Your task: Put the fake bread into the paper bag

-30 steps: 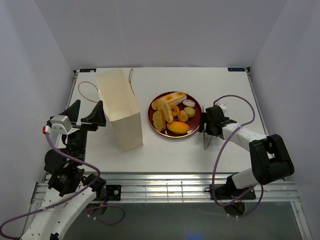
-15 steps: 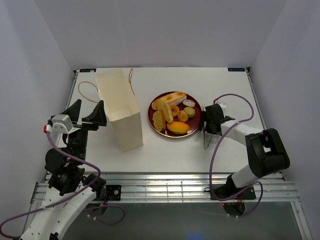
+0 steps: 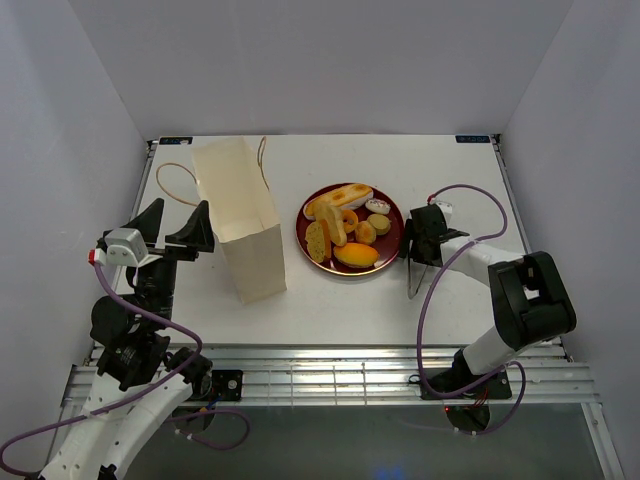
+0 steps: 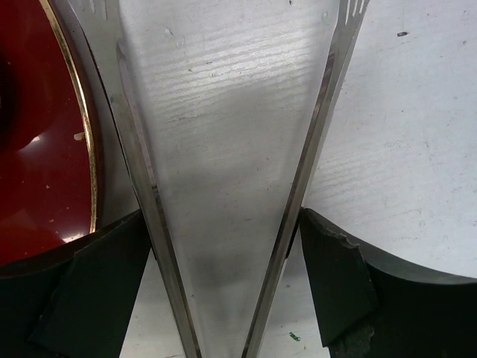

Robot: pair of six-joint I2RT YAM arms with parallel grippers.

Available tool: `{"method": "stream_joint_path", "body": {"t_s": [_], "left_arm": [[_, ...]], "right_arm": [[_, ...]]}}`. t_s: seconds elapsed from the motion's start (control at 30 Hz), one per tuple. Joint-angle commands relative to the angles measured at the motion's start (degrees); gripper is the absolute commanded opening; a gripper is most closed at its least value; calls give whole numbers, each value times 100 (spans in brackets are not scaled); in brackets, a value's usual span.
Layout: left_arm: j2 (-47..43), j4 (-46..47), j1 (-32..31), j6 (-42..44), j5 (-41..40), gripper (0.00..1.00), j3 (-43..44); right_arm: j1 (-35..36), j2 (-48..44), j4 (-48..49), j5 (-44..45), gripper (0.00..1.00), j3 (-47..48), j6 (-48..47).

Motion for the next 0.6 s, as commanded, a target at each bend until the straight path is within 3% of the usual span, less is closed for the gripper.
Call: {"method": "stream_joint_path", "body": {"t_s": [0.0,0.37,0.57], "left_arm": [[63,-19,-38,60,74,98,-52],[89,-54,-47,77,101,98,-35],[98,-45,-47,77,109,98,-35]], "right_arm": [[-24,107,-119,150,83,239,55],[-24,239,-366,212,74,345,142],[-7,292,-339,81,79,257,213]]}}
